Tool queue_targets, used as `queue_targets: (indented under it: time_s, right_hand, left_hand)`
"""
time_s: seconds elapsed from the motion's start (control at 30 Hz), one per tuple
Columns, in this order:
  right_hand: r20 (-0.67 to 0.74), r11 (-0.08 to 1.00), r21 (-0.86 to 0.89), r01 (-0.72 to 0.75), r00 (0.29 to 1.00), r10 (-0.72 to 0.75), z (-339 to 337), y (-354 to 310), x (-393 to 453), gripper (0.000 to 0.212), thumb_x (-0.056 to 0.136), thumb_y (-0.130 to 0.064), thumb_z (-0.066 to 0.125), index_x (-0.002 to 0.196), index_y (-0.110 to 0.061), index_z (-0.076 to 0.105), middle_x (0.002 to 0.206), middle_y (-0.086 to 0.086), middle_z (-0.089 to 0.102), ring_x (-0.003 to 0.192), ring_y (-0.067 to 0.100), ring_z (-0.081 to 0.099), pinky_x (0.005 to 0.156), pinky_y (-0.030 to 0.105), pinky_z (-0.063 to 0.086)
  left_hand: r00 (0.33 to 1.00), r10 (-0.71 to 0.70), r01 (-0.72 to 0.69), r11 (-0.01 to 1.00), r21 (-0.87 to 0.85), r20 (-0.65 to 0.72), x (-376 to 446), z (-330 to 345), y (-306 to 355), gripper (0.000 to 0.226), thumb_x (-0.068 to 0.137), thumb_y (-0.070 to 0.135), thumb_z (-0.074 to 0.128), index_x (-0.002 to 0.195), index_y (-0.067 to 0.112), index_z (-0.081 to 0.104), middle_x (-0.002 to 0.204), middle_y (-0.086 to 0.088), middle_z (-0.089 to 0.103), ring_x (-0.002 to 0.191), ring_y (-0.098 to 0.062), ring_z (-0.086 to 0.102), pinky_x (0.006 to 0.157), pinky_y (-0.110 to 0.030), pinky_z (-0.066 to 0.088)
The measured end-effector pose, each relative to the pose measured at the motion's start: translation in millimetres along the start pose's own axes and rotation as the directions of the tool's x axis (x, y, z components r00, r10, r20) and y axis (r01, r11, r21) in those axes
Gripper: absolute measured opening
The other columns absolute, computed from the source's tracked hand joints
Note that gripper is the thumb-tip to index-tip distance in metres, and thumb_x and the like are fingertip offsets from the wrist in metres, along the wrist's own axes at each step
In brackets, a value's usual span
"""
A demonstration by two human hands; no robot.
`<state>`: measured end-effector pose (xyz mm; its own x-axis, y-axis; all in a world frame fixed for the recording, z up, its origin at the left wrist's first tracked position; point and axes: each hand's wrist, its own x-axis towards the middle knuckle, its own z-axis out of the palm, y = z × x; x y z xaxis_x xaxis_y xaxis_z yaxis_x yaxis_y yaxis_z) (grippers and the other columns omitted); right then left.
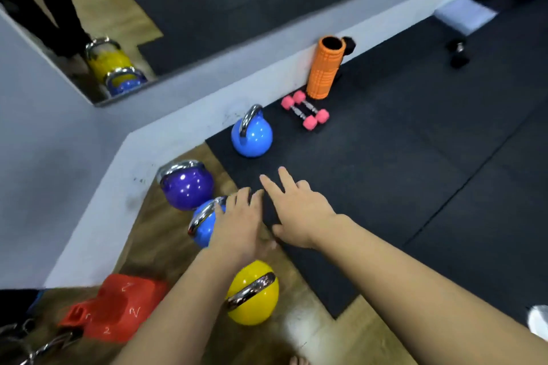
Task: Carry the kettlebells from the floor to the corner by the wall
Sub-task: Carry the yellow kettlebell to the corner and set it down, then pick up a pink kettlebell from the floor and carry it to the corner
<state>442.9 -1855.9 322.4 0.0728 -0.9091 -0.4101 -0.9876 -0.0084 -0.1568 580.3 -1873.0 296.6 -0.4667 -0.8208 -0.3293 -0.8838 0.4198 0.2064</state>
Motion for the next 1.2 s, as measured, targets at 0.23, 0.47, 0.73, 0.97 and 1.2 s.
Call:
queue_targets:
  time_s: [0.23, 0.47, 0.73, 0.97, 1.2]
  right_hand:
    - [-0.321, 0.982, -0.043, -0.185, 0.933, 0.162, -181, 15, -130, 0.034, 0.085, -0.034, 0.059, 0.110, -0.014, 0.047, 0.110, 0.008, 0.054, 0.102, 0.029, 0.051, 0.063, 0.036, 0.032]
    - [-0.552, 0.917, 0.099, -0.387, 0.745, 0.374, -252, 23, -283, 0.025, 0.086, -0.038, 0.050, 0.100, -0.017, 0.046, 0.103, 0.004, 0.055, 0.095, 0.026, 0.051, 0.064, 0.035, 0.034]
    - [-0.572, 0.659, 0.315, -0.683, 0.418, 0.706, -221, 55, -482, 0.031, 0.089, -0.042, 0.051, 0.106, -0.016, 0.046, 0.105, 0.004, 0.054, 0.097, 0.026, 0.050, 0.067, 0.035, 0.035]
    - [-0.469, 0.268, 0.451, -0.851, 0.029, 0.883, -144, 74, -691, 0.030, 0.089, -0.041, 0.052, 0.103, -0.015, 0.045, 0.104, 0.007, 0.055, 0.096, 0.029, 0.051, 0.063, 0.035, 0.032]
    - [-0.403, -0.009, 0.486, -0.874, -0.233, 0.885, -75, 83, -875, 0.032, 0.086, -0.041, 0.054, 0.104, -0.015, 0.049, 0.102, 0.007, 0.057, 0.095, 0.030, 0.054, 0.064, 0.037, 0.041]
  left_hand:
    - [0.921, 0.284, -0.245, 0.955, 0.170, -0.268, -44, -195, 104, 0.023, 0.078, 0.037, 0.058, 0.093, 0.023, 0.047, 0.098, 0.004, 0.048, 0.092, -0.021, 0.048, 0.069, -0.035, 0.038]
    - [0.704, 0.559, -0.581, 0.808, 0.096, -0.437, -115, -275, 199, 0.029, 0.072, 0.032, 0.062, 0.083, 0.034, 0.035, 0.086, 0.013, 0.040, 0.082, -0.014, 0.042, 0.068, -0.032, 0.028]
    - [0.406, 0.853, -0.876, 0.465, 0.124, -0.328, -202, -270, 350, 0.027, 0.077, 0.040, 0.063, 0.089, 0.036, 0.039, 0.086, 0.018, 0.043, 0.081, -0.006, 0.044, 0.070, -0.027, 0.034]
    - [0.005, 0.987, -0.988, 0.030, 0.154, -0.159, -341, -210, 536, 0.028, 0.079, 0.042, 0.061, 0.097, 0.035, 0.041, 0.092, 0.016, 0.044, 0.087, -0.008, 0.046, 0.073, -0.027, 0.038]
    - [-0.308, 0.946, -0.949, -0.299, 0.099, -0.100, -495, -136, 684, 0.030, 0.075, 0.040, 0.061, 0.098, 0.028, 0.046, 0.091, 0.013, 0.042, 0.089, -0.015, 0.049, 0.068, -0.033, 0.041]
